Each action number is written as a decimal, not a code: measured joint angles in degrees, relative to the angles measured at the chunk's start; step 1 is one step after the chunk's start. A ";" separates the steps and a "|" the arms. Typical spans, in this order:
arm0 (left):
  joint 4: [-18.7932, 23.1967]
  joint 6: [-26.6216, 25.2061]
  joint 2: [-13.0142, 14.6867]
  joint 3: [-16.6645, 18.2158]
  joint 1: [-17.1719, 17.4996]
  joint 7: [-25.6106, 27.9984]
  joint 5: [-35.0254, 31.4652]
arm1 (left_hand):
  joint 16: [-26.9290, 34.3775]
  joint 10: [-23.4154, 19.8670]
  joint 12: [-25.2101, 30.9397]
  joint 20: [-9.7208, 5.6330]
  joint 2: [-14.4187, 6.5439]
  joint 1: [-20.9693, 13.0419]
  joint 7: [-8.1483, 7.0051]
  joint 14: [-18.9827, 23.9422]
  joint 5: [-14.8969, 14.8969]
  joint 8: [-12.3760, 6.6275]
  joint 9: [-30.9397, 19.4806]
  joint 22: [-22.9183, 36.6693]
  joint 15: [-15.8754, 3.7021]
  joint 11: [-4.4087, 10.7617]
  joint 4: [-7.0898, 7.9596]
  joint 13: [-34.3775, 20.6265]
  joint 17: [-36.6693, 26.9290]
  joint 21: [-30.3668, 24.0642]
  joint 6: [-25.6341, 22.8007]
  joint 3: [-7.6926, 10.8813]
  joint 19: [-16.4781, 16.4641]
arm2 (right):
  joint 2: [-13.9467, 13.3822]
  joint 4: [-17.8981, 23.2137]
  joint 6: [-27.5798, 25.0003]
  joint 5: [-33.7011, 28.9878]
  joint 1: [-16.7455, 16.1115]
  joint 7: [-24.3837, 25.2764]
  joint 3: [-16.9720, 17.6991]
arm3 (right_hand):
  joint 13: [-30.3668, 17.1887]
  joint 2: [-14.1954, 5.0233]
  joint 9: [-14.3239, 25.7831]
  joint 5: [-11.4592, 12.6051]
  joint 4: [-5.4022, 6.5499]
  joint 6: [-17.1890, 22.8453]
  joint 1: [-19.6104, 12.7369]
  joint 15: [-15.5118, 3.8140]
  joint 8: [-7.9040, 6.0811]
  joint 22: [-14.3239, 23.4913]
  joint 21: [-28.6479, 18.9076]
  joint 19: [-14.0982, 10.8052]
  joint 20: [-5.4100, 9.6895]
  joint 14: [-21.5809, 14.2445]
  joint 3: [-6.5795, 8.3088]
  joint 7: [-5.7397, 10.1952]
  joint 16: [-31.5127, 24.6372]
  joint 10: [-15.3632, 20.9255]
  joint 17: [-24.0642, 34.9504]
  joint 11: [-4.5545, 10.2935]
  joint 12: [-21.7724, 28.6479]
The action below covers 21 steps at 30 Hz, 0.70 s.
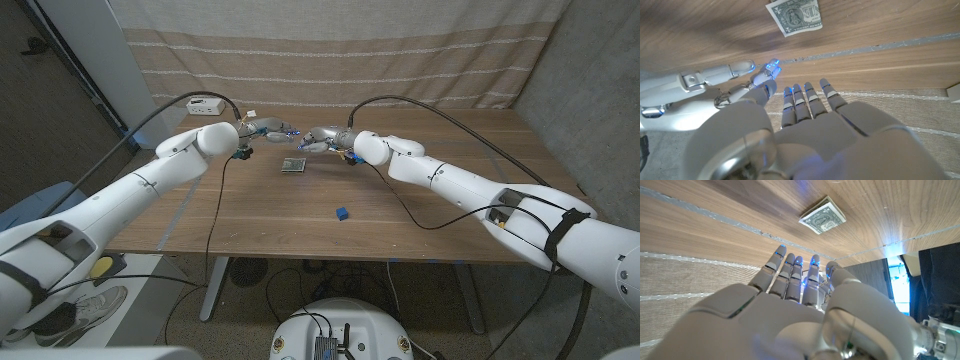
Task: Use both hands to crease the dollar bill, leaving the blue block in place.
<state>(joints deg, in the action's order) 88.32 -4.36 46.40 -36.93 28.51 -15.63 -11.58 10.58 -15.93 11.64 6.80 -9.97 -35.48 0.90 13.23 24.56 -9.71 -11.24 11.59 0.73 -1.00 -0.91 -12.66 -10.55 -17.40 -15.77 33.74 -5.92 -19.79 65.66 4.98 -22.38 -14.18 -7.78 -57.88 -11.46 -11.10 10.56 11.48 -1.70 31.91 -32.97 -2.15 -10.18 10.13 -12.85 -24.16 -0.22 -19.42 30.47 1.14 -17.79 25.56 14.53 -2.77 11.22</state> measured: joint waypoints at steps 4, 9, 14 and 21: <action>-0.42 0.99 -0.17 0.73 0.81 1.01 2.10 | 0.00 0.62 0.00 0.00 0.07 1.20 0.31 -0.48 -0.57 0.00 0.06 0.00 -0.12 -0.02 0.56 0.00 0.00 0.00 0.32 -0.56 0.00 | -0.28 0.11 -0.15 0.88 -0.37 0.38 0.73 | 0.00 0.00 0.00 0.00 0.24 0.22 0.00 0.00 -0.21 0.00 0.00 0.00 0.00 0.00 -0.24 -0.22 0.00 0.00 0.00 0.00 0.00; -0.96 2.46 -0.37 1.67 2.03 2.38 5.24 | 0.00 0.62 0.00 0.18 0.01 1.89 0.00 -0.48 -1.02 0.00 0.06 0.23 -0.12 -0.02 1.19 0.00 0.00 0.00 0.63 -0.76 0.18 | -0.75 0.56 -0.49 2.25 -1.00 0.93 1.89 | 0.00 0.00 0.00 0.00 0.24 0.22 0.00 0.00 -0.21 0.00 0.00 0.00 0.00 0.00 -0.24 -0.22 0.00 0.00 0.00 0.00 0.00; -1.43 3.58 -0.59 2.40 2.99 3.44 7.53 | 0.00 0.62 0.00 0.17 0.23 2.10 0.14 -0.69 -1.10 0.00 0.05 0.29 0.08 -0.02 1.25 0.00 0.00 0.00 0.76 -0.82 0.18 | -1.12 0.99 -0.68 3.52 -1.58 1.36 2.82 | 0.00 0.00 0.00 0.00 0.24 0.22 0.00 0.00 -0.21 0.00 0.00 0.00 0.00 0.00 -0.24 -0.22 0.00 0.00 0.00 0.00 0.00; -2.13 5.28 -1.08 2.99 3.89 4.65 10.04 | 0.00 0.92 0.01 0.17 0.22 2.71 0.20 -0.69 -1.59 0.00 0.05 0.28 0.08 -0.32 1.48 0.01 0.01 0.00 0.83 -1.05 0.18 | -1.66 1.70 -0.76 5.34 -2.54 2.22 4.28 | 0.00 0.00 0.00 0.00 0.24 0.44 0.00 0.00 -0.21 0.01 0.00 0.00 0.00 -0.01 -0.24 -0.43 0.00 0.10 0.00 -0.36 0.26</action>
<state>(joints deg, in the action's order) 86.19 0.93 45.32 -33.94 32.39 -10.98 -1.54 10.58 -15.01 11.65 6.97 -9.75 -32.76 1.11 12.54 22.98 -9.71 -11.19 11.87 0.81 -1.32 0.57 -12.65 -10.54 -17.40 -14.94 32.69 -5.74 -21.45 67.36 4.22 -17.04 -16.72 -5.56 -53.60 -11.46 -11.10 10.56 11.48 -1.46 32.35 -32.97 -2.15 -10.39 10.14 -12.85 -24.16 -0.22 -19.43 30.23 0.71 -17.79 25.66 14.53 -3.12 11.48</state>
